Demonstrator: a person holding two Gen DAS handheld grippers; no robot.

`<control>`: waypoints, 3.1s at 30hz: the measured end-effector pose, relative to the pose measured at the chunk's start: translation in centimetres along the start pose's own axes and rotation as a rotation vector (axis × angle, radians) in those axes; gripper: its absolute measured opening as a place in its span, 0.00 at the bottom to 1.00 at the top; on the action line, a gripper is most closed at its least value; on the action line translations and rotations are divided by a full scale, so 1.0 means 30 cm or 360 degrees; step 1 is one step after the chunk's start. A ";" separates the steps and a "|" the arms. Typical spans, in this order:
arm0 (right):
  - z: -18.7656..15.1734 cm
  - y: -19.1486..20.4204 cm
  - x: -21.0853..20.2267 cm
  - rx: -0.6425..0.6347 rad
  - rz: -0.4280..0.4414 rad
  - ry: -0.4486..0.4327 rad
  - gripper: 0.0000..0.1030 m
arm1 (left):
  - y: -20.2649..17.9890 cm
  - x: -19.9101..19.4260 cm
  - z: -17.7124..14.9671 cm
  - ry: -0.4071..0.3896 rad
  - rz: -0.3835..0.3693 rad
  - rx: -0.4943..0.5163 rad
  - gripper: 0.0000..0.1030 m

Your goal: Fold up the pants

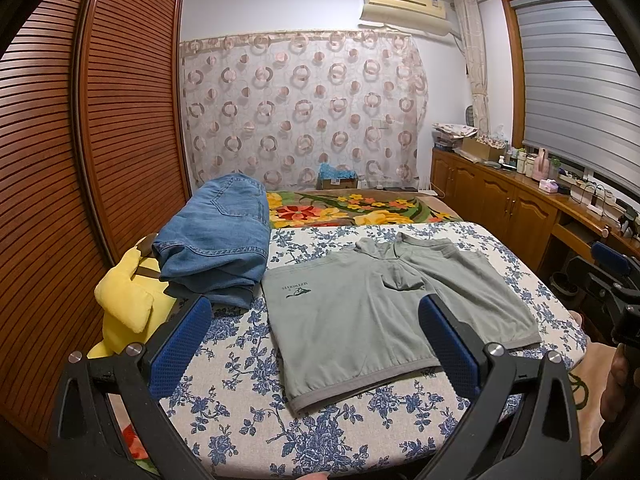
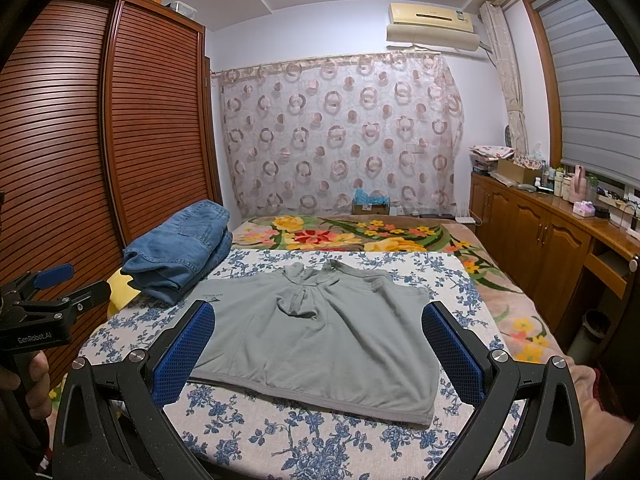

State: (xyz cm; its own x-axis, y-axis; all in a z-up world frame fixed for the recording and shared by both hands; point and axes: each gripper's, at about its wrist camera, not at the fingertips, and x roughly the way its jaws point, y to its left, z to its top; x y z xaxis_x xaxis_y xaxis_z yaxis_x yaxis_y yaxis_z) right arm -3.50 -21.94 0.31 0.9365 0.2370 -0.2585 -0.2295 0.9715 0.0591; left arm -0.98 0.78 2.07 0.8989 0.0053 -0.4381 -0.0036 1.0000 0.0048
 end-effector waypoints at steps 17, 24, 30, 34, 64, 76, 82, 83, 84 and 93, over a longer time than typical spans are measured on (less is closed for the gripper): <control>0.003 0.001 0.001 0.0001 0.0001 -0.0003 1.00 | 0.007 -0.003 0.016 -0.0006 0.0002 0.0000 1.00; 0.005 0.005 0.003 0.0000 -0.0005 0.0002 1.00 | 0.008 -0.004 0.017 -0.0003 0.0003 -0.0002 1.00; -0.005 -0.006 0.021 0.0007 -0.0011 0.0030 1.00 | 0.037 0.041 0.019 0.0064 -0.0016 -0.0009 1.00; -0.012 -0.023 0.044 0.0010 -0.0019 0.0068 1.00 | 0.062 0.091 0.001 0.0133 -0.0018 -0.0012 1.00; 0.034 -0.105 0.190 -0.0014 -0.0091 0.0474 0.88 | 0.130 0.327 -0.259 0.0472 -0.0135 -0.0026 0.92; 0.029 -0.130 0.205 0.0011 -0.0093 0.0549 0.82 | 0.145 0.323 -0.307 0.0534 -0.0235 -0.0091 0.55; 0.029 -0.155 0.207 0.0034 -0.0099 0.0542 0.75 | 0.143 0.322 -0.328 0.0544 -0.0224 -0.0089 0.50; 0.032 -0.160 0.198 0.0042 -0.0101 0.0541 0.74 | 0.141 0.320 -0.328 0.0543 -0.0220 -0.0085 0.49; 0.030 -0.163 0.195 0.0045 -0.0101 0.0538 0.73 | 0.137 0.317 -0.330 0.0541 -0.0217 -0.0079 0.48; 0.022 -0.162 0.213 0.0057 -0.0104 0.0567 0.55 | 0.123 0.307 -0.328 0.0528 -0.0196 -0.0046 0.42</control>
State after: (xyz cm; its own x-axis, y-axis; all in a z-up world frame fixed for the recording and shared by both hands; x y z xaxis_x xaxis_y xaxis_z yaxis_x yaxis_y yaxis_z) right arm 3.76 -25.16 -0.98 0.7962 0.1642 -0.5824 -0.1567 0.9856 0.0637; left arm 2.97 4.55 -10.81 0.7022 -0.1197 -0.7019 0.0795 0.9928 -0.0898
